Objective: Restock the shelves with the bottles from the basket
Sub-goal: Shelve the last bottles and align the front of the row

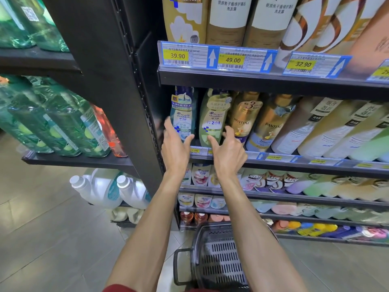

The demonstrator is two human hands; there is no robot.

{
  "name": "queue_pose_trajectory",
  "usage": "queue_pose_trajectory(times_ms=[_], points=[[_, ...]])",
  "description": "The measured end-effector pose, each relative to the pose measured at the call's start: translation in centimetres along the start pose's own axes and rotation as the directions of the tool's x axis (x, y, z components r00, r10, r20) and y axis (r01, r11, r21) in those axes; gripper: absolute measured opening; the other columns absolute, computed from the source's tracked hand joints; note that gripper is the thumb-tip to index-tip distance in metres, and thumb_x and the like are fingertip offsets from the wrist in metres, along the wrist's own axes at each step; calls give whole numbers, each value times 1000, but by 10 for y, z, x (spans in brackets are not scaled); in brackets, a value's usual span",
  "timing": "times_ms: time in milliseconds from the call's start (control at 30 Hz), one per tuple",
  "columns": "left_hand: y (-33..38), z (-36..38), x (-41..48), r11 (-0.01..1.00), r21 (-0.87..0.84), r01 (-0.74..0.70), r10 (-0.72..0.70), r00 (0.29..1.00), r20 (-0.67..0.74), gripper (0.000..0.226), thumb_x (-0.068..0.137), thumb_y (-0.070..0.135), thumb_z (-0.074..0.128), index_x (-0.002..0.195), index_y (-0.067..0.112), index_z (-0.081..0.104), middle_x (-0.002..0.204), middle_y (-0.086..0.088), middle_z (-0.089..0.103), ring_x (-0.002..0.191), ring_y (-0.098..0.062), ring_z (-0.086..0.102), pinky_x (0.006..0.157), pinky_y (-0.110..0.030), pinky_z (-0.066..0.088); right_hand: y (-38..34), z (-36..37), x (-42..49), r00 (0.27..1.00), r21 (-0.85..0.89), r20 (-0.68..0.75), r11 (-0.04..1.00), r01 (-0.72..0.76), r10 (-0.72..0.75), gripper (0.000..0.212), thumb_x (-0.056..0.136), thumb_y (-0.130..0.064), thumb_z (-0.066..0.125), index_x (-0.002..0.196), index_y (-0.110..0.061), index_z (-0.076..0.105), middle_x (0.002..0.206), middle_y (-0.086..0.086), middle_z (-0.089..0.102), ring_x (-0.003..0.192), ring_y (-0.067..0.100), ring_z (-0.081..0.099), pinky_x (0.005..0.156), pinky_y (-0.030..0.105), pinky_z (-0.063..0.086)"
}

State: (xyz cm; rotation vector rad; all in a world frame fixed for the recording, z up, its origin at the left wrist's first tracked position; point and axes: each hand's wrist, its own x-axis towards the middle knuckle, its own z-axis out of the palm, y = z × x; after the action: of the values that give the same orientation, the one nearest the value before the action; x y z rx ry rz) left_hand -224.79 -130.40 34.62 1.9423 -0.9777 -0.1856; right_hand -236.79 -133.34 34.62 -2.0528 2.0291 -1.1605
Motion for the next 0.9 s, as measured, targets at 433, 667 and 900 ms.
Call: queue_pose_trajectory(times_ms=[433,667,900], points=[[1,2,0,1000,10,-20,20,999,-30,80,87,28,80,147,15,30,130,-8,62,112,-26,64,82,-33,47,3,1,0,1000,38,7,999,-22,22,58,83,-53,73,126,-17,61,92,2,76,81,27,71,57,28,33],[0,1,0,999,21,-24,25,999,-24,79,87,30,80,146,15,30,129,-7,62,110,-26,65,79,-30,43,5,0,-1,998,42,45,998,-38,36,53,85,-52,71,125,-19,62,98,3,75,88,27,70,59,29,33],[2,-1,-1,1000,23,-20,20,1000,-6,81,88,31,79,148,16,27,131,-7,61,112,-25,64,83,-34,48,3,-3,-2,1000,17,18,1000,-5,5,49,82,-47,76,118,-15,67,83,8,74,78,28,71,56,28,32]])
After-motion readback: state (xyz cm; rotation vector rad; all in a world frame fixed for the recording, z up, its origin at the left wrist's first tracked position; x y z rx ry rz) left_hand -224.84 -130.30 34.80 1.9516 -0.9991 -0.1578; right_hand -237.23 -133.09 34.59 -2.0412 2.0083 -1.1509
